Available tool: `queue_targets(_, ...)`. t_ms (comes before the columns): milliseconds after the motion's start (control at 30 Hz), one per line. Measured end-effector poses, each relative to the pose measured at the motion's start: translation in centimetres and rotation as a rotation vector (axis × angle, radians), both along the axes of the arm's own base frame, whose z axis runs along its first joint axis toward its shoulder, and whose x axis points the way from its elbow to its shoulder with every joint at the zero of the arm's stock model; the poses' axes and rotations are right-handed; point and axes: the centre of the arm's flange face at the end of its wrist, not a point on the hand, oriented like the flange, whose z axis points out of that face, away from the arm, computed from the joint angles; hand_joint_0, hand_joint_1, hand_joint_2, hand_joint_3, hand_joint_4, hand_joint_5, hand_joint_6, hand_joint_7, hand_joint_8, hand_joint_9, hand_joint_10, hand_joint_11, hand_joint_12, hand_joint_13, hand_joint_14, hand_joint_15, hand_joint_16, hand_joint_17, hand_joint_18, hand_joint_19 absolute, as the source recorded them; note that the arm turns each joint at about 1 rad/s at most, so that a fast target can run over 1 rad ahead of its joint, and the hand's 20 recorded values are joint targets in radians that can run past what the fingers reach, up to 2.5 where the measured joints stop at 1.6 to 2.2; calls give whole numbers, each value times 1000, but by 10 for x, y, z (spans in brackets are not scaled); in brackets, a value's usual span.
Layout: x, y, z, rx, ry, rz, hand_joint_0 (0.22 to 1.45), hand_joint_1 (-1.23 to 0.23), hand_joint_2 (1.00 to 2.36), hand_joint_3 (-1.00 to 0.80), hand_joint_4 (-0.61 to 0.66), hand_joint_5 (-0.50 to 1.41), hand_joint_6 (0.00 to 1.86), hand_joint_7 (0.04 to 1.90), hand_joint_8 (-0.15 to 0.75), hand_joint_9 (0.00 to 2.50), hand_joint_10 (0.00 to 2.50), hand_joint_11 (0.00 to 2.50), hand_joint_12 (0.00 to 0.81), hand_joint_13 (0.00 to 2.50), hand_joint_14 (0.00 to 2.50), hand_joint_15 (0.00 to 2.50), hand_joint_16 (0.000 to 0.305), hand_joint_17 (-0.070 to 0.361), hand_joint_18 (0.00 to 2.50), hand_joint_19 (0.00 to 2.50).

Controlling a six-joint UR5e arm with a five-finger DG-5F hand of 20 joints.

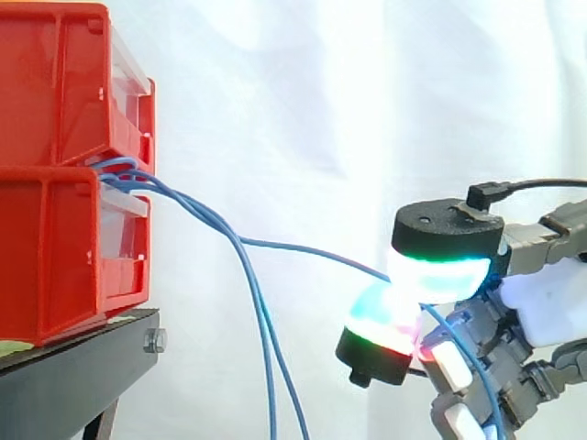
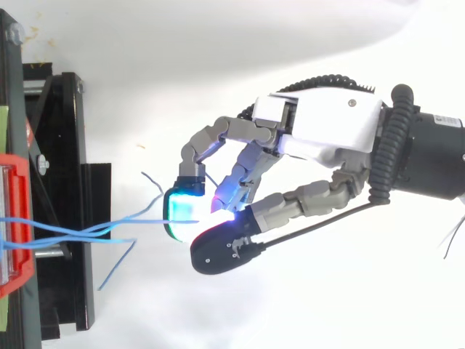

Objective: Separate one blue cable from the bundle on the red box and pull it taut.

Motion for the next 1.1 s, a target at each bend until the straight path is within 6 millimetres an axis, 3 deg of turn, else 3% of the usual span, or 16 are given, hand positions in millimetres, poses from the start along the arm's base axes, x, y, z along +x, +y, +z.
queue_targets(1100, 1, 2, 0, -5, -11, 1, 620, -844, 1010, -252, 24, -57, 910, 1018, 166, 1166, 16, 527, 354, 949, 27, 683, 43, 96, 865, 578)
